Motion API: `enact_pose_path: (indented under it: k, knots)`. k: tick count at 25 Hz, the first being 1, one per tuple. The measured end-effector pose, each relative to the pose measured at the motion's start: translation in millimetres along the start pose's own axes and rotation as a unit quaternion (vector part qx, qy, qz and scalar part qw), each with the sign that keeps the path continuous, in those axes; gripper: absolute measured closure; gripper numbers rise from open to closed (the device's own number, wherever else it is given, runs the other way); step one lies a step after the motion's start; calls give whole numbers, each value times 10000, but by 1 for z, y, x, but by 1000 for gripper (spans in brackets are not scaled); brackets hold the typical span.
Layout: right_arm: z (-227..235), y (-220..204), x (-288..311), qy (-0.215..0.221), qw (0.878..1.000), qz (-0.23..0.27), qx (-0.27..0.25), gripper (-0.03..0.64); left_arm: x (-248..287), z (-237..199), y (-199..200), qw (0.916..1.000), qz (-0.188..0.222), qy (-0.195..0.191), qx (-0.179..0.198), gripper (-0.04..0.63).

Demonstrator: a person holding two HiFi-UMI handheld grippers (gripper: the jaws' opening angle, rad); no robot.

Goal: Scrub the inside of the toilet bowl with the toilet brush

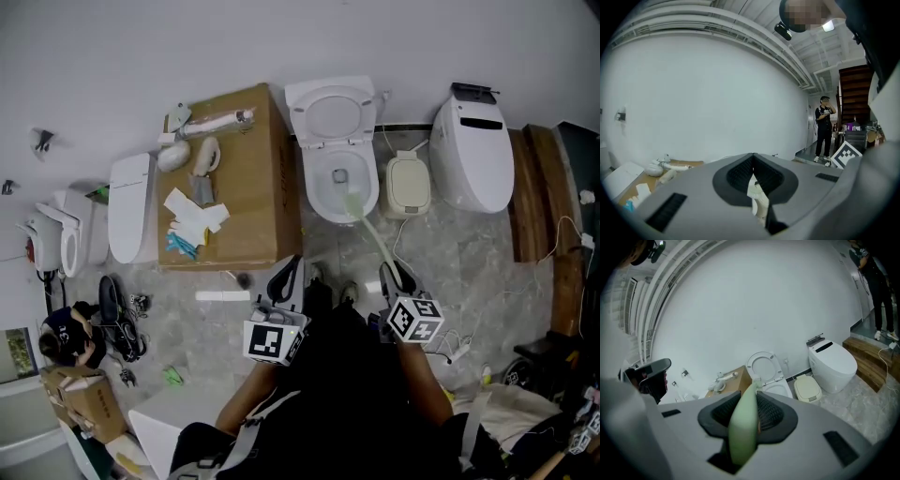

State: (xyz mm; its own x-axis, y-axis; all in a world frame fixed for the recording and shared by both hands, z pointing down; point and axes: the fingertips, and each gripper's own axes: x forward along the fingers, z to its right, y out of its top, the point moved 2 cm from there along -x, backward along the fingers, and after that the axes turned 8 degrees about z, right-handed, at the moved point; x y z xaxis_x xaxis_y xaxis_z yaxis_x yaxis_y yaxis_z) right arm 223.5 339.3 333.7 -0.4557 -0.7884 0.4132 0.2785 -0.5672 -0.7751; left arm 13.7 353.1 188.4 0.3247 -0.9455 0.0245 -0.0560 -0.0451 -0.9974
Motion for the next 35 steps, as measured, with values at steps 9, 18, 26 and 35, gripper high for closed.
enact_pose_path:
  k: [9, 18, 26, 35]
  knots:
    - [26, 8, 95, -391, 9981, -334, 348, 503, 83, -49, -18, 9996, -128, -130, -195, 589]
    - [53, -2, 231, -989, 9793, -712, 1617, 503, 189, -119, -34, 9975, -269, -327, -559, 589]
    - [82, -25, 334, -1709, 9343, -690, 3052, 503, 270, -178, -52, 9958, -582, -463, -530, 589]
    - [115, -74, 434, -2579, 8594, -316, 4405, 503, 329, -216, -92, 9916, -844, -554, -809, 589]
